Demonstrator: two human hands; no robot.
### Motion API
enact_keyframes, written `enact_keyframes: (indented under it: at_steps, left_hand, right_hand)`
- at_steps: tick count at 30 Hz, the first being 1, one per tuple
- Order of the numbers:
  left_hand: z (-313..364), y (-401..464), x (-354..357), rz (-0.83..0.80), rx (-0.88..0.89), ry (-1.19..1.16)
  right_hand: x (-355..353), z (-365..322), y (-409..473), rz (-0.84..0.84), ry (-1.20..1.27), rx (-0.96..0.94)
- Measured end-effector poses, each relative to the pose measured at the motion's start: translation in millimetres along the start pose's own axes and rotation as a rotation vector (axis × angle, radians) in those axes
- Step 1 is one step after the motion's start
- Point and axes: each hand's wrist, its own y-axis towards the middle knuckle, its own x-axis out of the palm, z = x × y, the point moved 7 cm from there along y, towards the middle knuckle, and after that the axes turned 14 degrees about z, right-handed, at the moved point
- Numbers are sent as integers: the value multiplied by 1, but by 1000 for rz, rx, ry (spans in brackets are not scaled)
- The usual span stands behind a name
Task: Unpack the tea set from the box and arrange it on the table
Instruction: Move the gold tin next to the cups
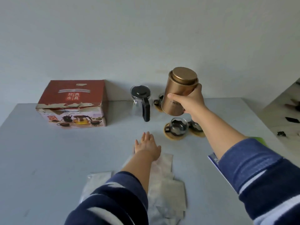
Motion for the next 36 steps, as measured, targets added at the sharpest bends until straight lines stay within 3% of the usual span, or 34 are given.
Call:
enact_keyframes:
  at_steps: [6,14,22,30,36]
  left_hand:
    - [23,32,31,-63,-102,127]
    - [26,36,39,-74,-129,112]
    - [25,35,41,-82,-133,163]
    - [25,35,40,-85,-139,185]
    - [23,36,43,-75,-145,192]
  right_hand:
    - [-65,47,100,73,-18,33]
    - [-88,89,195,182,-42,58]
    - [-86,122,236,209,184,197]
    - [-83,146,248,166,-15,196]
    - [-76,159,251,150,-33,148]
